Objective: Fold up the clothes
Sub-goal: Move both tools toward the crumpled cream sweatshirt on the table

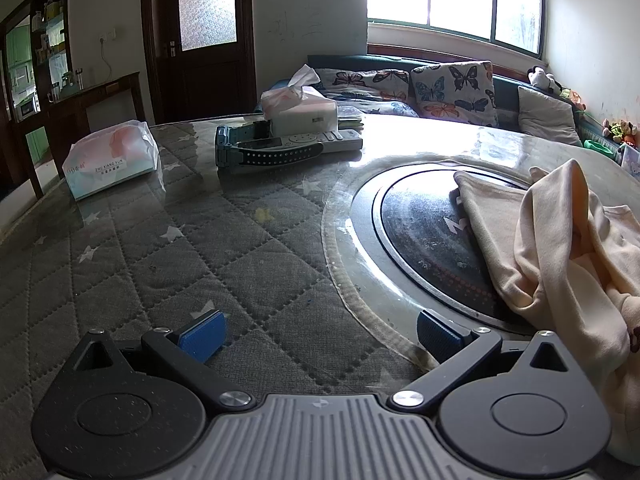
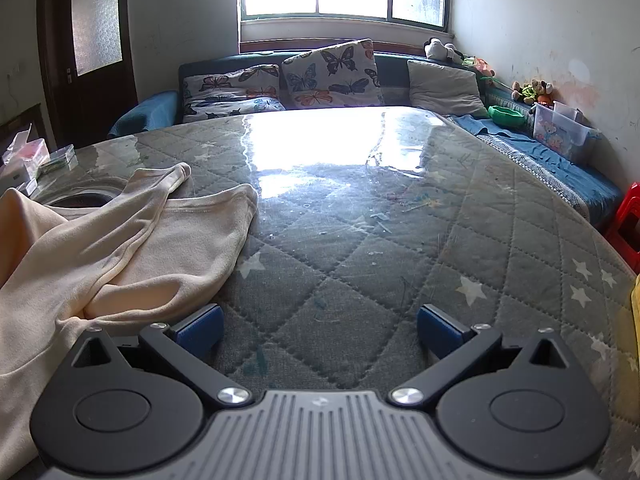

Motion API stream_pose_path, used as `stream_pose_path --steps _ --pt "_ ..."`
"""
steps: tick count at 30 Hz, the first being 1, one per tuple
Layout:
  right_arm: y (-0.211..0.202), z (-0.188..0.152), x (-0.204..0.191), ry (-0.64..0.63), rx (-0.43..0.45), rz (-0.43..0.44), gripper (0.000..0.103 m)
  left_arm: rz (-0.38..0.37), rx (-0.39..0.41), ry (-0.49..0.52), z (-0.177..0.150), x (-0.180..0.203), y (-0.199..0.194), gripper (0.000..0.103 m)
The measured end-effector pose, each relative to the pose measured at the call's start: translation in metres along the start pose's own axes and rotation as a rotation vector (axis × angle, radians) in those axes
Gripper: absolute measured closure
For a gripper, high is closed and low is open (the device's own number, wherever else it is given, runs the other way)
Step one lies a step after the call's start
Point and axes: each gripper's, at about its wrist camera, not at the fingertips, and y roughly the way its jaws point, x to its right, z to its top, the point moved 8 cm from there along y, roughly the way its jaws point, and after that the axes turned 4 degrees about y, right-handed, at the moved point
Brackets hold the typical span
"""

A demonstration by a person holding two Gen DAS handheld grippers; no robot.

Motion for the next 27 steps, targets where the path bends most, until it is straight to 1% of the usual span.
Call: stream_pose_path --steps 5,9,17,21,27 --pt "-0.003 0.001 -0.001 -0.008 0.013 -0.005 0.0 -0.004 -0.008 -0.006 0.0 0.0 -0.001 0.0" --pt "-0.007 -0.003 -0.006 -0.016 0.014 -0.025 0.0 0.004 -0.011 0.004 0.0 0.002 0.0 0.0" --pt "-0.025 -0.009 -0.024 -0.078 -0.022 -0.018 0.0 0.022 -0.009 -0.013 -0.005 0.007 -0.014 0.0" --pt "-0.038 -0.012 -0.034 -0.097 -0.03 0.003 0.0 -0.002 -0.023 -0.015 -0.01 0.013 -0.022 0.0" --pt "-0.059 -0.016 -0.042 -0.11 -0.012 0.028 0.0 -0.027 -0.028 -0.032 -0.011 0.02 -0.037 0.0"
